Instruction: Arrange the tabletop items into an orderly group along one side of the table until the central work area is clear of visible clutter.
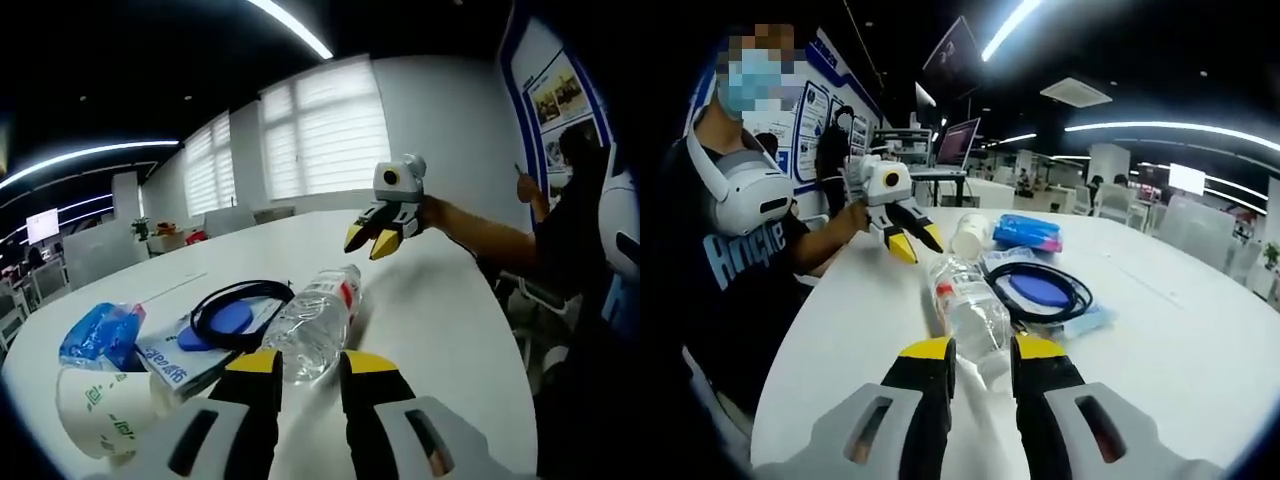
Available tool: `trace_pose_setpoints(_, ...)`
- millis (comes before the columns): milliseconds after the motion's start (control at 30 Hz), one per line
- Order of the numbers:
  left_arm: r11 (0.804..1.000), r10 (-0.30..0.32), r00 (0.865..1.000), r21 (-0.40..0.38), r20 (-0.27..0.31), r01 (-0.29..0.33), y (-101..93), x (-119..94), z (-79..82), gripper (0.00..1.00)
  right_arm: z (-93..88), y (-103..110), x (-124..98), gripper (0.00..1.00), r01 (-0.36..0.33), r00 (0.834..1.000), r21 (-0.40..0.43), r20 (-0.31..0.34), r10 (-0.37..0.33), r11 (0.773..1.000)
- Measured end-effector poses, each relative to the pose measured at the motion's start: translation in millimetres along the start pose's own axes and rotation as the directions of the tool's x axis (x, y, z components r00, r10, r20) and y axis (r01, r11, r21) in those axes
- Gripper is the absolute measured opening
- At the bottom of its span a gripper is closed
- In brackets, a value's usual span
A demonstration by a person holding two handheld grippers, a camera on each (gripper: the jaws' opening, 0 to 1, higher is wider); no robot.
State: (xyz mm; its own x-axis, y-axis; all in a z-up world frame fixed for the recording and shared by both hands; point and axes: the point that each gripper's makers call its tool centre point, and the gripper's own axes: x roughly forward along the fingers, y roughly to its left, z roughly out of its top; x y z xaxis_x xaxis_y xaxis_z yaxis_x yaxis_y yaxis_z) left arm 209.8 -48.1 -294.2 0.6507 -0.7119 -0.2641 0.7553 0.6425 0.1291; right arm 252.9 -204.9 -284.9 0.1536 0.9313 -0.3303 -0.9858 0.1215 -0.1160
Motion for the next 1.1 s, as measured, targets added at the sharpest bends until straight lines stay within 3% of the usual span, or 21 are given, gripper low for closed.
trace_pose_setpoints(367, 1.000, 0.002, 1.000, 0.003, -0.006, -0.002, -0.7, 3.3, -0.1, 0.22, -9.0, -6.8, 2.9, 0.24, 0.000, 1.000, 0.004, -0.024, 0.000, 1.000)
trace_pose_setpoints(1100, 1.000, 0.009, 1.000, 0.008, -0.022, -0.009, -1.0, 5.7, -0.4, 0.22, -19.4, -9.6, 12.8, 0.25, -0.061, 0.997, -0.024, -0.045, 0.060, 0.998)
